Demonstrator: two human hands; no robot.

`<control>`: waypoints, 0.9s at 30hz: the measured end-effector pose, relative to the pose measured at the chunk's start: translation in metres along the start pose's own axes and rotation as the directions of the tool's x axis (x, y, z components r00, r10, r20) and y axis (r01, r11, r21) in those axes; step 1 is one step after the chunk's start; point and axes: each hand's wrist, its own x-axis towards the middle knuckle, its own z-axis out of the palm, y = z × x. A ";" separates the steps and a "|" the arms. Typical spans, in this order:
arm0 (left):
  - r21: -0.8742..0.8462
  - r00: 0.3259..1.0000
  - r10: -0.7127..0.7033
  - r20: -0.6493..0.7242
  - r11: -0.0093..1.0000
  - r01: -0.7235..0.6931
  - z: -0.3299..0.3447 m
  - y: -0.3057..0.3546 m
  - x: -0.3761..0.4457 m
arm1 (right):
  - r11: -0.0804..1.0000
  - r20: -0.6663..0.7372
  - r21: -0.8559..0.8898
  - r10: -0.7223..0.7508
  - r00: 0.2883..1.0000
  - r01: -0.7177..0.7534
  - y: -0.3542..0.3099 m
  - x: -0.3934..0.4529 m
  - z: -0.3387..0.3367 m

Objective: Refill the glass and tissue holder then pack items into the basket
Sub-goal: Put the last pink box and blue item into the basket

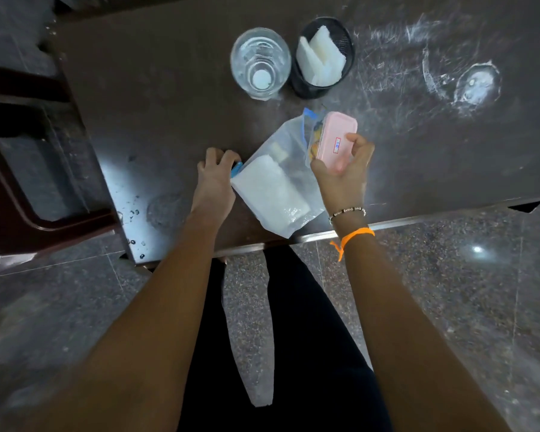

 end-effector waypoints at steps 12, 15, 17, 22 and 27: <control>-0.495 0.934 -0.239 -0.266 0.865 0.081 -0.060 -0.070 -0.059 | 0.954 0.312 -0.060 -0.260 0.914 0.293 -0.033 -0.084 0.082; -0.602 0.891 -0.325 -0.316 0.794 0.076 -0.091 -0.105 -0.078 | 0.960 0.450 -0.079 -0.206 0.869 0.269 -0.055 -0.118 0.125; -0.681 0.860 -0.373 -0.349 0.731 0.041 -0.114 -0.129 -0.092 | 0.966 0.519 -0.055 -0.188 0.834 0.253 -0.069 -0.137 0.155; -0.808 0.711 -0.548 -0.440 0.587 -0.047 -0.178 -0.202 -0.124 | 0.964 0.649 -0.008 -0.198 0.734 0.267 -0.112 -0.185 0.237; -0.845 0.580 -0.663 -0.473 0.527 -0.086 -0.237 -0.270 -0.147 | 0.938 0.724 0.013 -0.249 0.643 0.348 -0.158 -0.228 0.314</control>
